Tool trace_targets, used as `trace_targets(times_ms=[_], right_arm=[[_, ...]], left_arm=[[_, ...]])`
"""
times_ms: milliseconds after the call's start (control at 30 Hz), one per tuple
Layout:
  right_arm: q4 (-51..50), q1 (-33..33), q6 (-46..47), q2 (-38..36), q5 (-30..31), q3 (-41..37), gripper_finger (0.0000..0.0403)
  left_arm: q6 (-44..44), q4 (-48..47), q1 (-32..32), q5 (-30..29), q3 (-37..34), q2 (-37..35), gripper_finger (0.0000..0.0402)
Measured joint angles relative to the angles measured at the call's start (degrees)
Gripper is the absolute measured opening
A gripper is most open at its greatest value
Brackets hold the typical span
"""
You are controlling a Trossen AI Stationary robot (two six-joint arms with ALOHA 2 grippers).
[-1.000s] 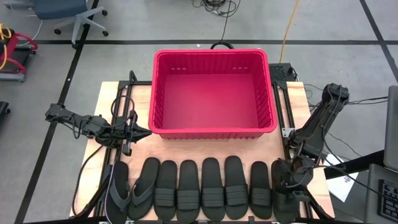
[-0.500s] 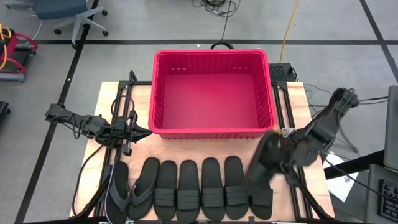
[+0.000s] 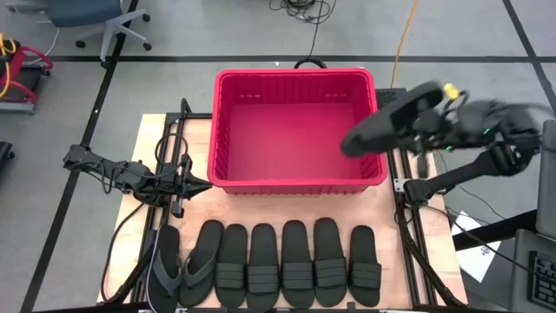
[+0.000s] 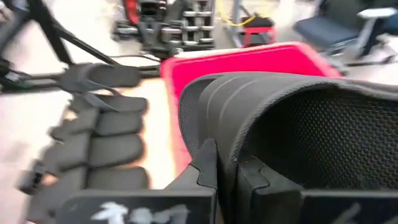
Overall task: Pick and place slides into bin
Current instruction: Put the black slide into the red bin
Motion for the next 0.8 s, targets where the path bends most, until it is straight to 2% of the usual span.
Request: trace_targets(times_ms=[133,233,367,500,600,733,800], right_arm=[[-8.7,-10.2,-10.4,3.2,-3.9,10.2,0.0001],[-12.2,-15.1,-17.3,6.4,-5.5,13.8,0.0001],[-14.4,-21.1,-28.5,12.4,-11.2,13.9,0.0001],[-18.1,-30.6,-42.7,20.5,-17.6,13.7,0.0001],[-16.7,-36.5,-52.7,24.7,-21.8,12.1,0.0001],[-13.4,-44.3,-56.5,28.2,-28.0,9.7,0.0001],[-11.9,-47.4,-56.7,30.1,-33.8,7.7,0.0001]], left_arm=[[0.0,0.0,0.0,0.0,0.0,0.0,0.0026],[0.0,0.0,0.0,0.0,0.0,0.0,0.0026],[0.0,0.0,0.0,0.0,0.0,0.0,0.0026],[0.0,0.0,0.0,0.0,0.0,0.0,0.0026],[0.0,0.0,0.0,0.0,0.0,0.0,0.0026],[0.0,0.0,0.0,0.0,0.0,0.0,0.0026],[0.0,0.0,0.0,0.0,0.0,0.0,0.0026]])
